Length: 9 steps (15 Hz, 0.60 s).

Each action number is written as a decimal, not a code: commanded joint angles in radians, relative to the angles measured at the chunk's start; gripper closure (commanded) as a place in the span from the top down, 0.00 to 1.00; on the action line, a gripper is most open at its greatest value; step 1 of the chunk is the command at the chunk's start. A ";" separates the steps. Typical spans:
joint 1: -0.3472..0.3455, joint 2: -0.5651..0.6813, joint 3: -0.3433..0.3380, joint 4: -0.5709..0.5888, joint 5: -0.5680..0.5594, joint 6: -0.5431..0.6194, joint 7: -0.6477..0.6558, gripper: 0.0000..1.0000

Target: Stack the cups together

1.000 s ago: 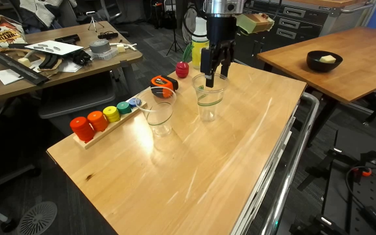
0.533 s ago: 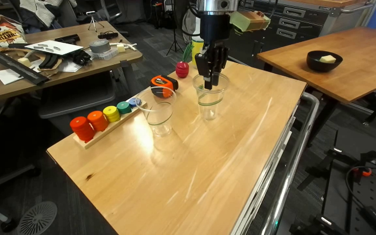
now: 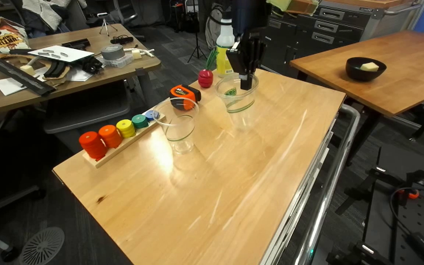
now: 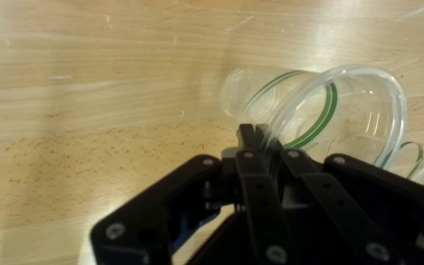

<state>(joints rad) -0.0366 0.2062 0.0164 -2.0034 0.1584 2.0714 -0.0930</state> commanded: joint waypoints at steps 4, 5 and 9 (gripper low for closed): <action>-0.021 0.003 -0.022 0.176 0.115 -0.165 0.091 0.02; -0.020 0.005 -0.019 0.206 0.141 -0.172 0.092 0.02; -0.002 0.014 0.008 0.286 0.233 -0.149 0.081 0.02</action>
<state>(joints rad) -0.0504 0.2053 0.0061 -1.7906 0.3287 1.9380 -0.0211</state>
